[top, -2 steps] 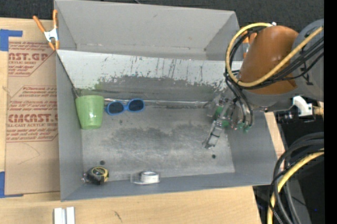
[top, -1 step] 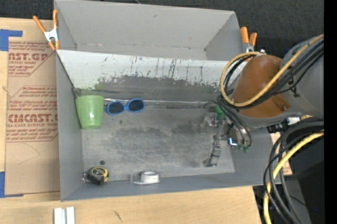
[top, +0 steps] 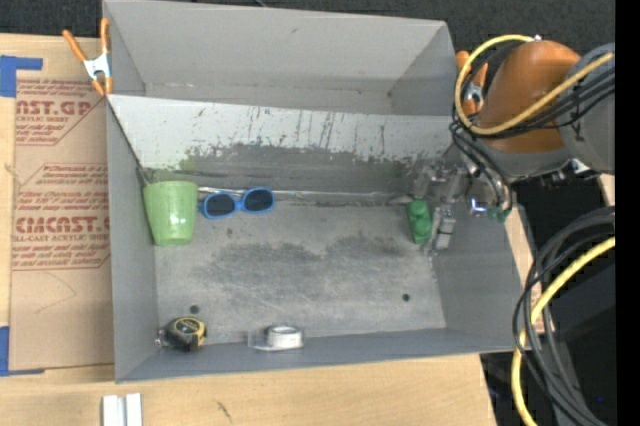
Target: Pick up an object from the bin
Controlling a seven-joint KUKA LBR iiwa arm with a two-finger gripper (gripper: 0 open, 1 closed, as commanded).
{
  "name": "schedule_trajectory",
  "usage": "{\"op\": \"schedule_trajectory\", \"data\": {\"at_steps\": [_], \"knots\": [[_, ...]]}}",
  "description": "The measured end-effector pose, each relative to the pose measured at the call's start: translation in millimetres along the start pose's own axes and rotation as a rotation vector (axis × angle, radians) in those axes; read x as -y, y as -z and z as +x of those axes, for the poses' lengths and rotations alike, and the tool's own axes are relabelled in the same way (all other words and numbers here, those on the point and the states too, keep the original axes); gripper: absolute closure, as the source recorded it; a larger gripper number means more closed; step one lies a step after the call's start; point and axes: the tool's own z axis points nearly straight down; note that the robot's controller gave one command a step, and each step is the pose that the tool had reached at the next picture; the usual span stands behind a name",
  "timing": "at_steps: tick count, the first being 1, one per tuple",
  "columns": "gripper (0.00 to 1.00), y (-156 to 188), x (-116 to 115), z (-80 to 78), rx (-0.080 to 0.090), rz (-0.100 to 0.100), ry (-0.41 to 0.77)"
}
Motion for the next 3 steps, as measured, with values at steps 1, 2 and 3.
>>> {"op": "schedule_trajectory", "data": {"at_steps": [1, 2, 3], "knots": [[0.00, -39.6, 5.0, 3.2, -0.007, -0.004, 0.015], [1.00, -37.2, 5.0, 2.7, -0.007, -0.004, 0.015], [1.00, 106.1, -34.1, 16.8, 0.002, -0.004, 0.020]]}}
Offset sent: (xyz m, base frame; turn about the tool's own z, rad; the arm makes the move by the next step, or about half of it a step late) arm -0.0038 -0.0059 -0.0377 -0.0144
